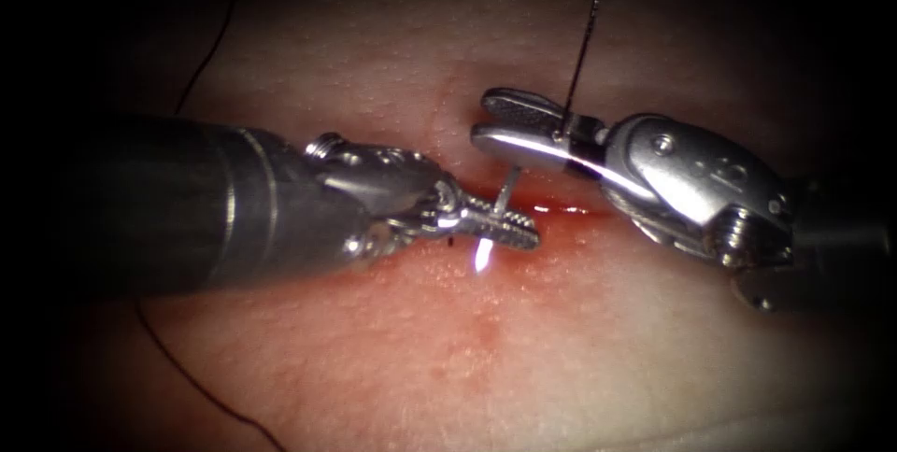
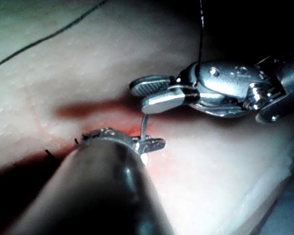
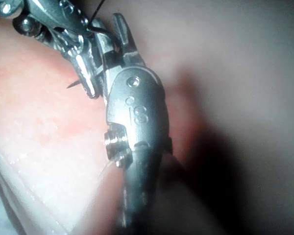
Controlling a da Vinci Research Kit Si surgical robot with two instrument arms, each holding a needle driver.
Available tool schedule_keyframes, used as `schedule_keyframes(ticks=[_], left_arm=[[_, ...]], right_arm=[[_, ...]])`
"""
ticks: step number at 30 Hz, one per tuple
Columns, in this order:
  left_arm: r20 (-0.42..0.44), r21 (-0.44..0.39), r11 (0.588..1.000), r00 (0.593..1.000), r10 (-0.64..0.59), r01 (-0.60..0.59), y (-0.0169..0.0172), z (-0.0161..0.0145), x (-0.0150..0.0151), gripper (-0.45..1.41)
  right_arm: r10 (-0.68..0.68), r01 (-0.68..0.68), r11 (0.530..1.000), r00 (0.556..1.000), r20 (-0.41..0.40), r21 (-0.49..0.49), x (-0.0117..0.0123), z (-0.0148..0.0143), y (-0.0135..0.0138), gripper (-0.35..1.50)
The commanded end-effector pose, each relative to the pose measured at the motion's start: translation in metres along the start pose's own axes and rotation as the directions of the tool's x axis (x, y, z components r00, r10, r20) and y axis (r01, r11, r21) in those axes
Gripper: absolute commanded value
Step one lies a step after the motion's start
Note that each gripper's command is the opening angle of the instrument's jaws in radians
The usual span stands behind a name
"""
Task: Wound Closure
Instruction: Pass the needle back to the left gripper to readjust grip, then hand the needle to the right gripper.
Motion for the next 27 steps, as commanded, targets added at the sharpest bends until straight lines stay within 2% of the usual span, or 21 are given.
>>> schedule_keyframes(ticks=[1,2,4,13,14,16,19,27], left_arm=[[-0.007,-0.049,0.998,0.999,-0.031,0.031,-0.0003,0.0002,0.0003,-0.45],[-0.007,-0.049,0.998,0.999,-0.031,0.031,-0.0003,0.0002,0.0003,-0.45],[-0.024,-0.11,0.991,0.997,-0.072,0.069,-0.0003,-0.0004,0.0009,-0.45],[-0.018,-0.172,0.978,0.992,-0.123,0.118,0.0,-0.0008,0.001,-0.45],[-0.025,-0.165,0.979,0.992,-0.121,0.116,0.0,-0.0008,0.0011,-0.45],[-0.048,-0.143,0.982,0.99,-0.13,0.122,0.0,-0.0008,0.0012,-0.45],[-0.083,-0.104,0.979,0.98,-0.183,0.174,0.0,-0.0005,0.0014,-0.45],[-0.095,-0.084,0.981,0.978,-0.184,0.177,0.0001,-0.0006,0.0013,-0.45]], right_arm=[[0.054,-0.054,0.998,0.999,-0.005,-0.035,-0.0006,0.0007,-0.0003,0.93],[0.054,-0.054,0.998,0.999,-0.005,-0.035,-0.0006,0.0007,-0.0003,0.93],[0.119,-0.12,0.992,0.992,-0.03,-0.042,-0.0006,0.0007,-0.0004,1.04],[0.166,-0.167,0.985,0.986,-0.02,-0.045,-0.0006,0.0005,-0.0003,1.04],[0.154,-0.154,0.987,0.988,-0.009,-0.056,-0.0005,0.0005,-0.0005,0.98],[0.118,-0.118,0.99,0.993,-0.005,-0.076,-0.0005,0.0005,-0.0006,0.96],[0.091,-0.085,0.987,0.995,0.035,-0.14,-0.0003,0.0006,-0.001,0.84],[0.093,-0.08,0.981,0.994,0.062,-0.175,0.0004,0.0011,-0.001,0.78]])
